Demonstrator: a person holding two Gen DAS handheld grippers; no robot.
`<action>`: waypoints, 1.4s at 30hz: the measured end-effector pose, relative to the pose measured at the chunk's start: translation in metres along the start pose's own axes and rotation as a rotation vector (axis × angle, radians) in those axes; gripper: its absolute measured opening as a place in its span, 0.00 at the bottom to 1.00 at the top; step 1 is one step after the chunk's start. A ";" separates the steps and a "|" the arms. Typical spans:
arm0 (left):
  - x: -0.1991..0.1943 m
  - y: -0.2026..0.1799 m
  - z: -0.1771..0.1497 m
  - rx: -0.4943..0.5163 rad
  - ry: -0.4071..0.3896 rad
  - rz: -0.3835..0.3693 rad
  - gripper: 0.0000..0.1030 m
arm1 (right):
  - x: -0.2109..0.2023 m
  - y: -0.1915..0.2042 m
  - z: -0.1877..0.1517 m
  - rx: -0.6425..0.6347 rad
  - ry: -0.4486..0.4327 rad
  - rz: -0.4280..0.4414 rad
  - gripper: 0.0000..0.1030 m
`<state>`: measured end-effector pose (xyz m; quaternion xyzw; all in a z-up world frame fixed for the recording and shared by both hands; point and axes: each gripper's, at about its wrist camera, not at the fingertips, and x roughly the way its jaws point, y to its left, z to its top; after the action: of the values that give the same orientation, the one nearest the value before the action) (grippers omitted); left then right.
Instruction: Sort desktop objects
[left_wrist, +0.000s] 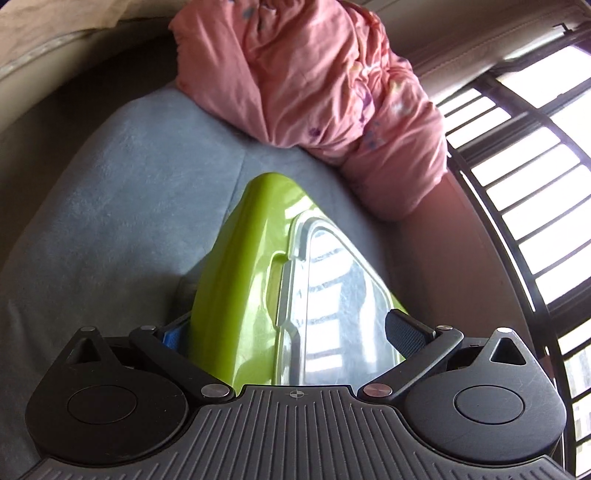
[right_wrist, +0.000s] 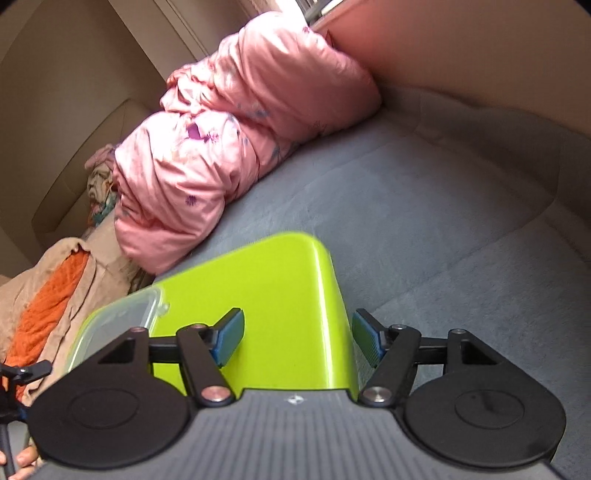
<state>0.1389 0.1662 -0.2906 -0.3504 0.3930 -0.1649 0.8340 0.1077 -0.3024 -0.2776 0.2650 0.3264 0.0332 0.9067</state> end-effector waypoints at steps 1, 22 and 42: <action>-0.003 0.001 0.001 -0.003 -0.017 0.011 1.00 | 0.000 0.002 -0.001 -0.012 0.001 0.001 0.62; -0.075 0.005 -0.019 -0.074 0.018 0.251 1.00 | -0.058 0.003 -0.039 0.125 0.099 0.048 0.81; -0.002 -0.028 -0.060 -0.120 0.219 0.179 1.00 | -0.016 0.024 -0.107 0.375 0.164 0.132 0.89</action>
<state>0.0915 0.1208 -0.2962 -0.3430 0.5205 -0.1037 0.7751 0.0331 -0.2363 -0.3252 0.4463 0.3817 0.0527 0.8077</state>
